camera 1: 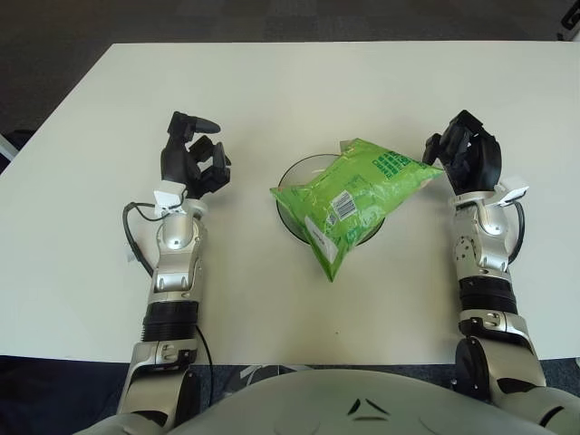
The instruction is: Put the snack into the plate.
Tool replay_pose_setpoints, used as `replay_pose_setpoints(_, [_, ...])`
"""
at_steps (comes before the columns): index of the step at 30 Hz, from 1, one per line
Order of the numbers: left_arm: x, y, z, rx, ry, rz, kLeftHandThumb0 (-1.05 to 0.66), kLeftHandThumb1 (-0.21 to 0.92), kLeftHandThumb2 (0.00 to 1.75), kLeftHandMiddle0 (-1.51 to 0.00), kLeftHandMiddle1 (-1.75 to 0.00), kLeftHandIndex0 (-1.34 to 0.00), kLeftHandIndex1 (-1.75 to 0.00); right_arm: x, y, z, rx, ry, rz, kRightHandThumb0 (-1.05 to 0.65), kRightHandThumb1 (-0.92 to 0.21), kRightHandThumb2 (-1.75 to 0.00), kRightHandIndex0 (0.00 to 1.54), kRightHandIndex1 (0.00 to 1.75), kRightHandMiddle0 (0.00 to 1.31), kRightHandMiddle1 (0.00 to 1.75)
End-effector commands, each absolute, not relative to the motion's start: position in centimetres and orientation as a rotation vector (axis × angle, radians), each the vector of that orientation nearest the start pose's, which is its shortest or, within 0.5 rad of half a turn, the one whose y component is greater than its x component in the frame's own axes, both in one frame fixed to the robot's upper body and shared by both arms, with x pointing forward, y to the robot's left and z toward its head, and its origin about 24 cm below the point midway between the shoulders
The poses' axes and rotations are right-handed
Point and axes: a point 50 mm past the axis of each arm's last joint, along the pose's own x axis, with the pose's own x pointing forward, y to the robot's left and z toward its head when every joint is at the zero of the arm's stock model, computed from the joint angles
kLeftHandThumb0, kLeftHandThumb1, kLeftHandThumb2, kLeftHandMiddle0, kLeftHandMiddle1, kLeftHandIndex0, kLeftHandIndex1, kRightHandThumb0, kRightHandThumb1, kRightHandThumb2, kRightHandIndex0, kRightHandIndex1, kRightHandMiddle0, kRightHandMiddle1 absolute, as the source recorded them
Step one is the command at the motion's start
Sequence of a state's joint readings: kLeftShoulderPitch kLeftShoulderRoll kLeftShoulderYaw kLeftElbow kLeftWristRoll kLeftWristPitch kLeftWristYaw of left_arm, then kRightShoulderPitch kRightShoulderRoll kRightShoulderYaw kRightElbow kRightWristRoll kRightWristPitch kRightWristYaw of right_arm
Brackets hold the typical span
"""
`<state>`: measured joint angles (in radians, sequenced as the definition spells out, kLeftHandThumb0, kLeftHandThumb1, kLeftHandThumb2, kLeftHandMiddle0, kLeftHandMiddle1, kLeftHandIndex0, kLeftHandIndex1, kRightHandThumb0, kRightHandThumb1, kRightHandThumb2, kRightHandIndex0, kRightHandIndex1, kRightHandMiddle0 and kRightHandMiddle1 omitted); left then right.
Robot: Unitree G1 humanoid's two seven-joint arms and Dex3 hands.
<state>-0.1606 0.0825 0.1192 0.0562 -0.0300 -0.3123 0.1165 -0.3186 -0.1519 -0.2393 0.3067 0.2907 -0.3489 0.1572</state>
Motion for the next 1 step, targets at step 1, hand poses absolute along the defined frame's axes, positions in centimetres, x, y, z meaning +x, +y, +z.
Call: replay_pose_setpoints(1, [25.69,18.32,5.08,-0.006,-0.225,0.198,-0.38,0.69,0.83,-0.86,-1.75,-0.34,-1.75,26.74,-20.58,2.01,0.216,-0.109,-0.126,-0.33,-0.92,-0.63,1.10,1.75,0.83,1.75])
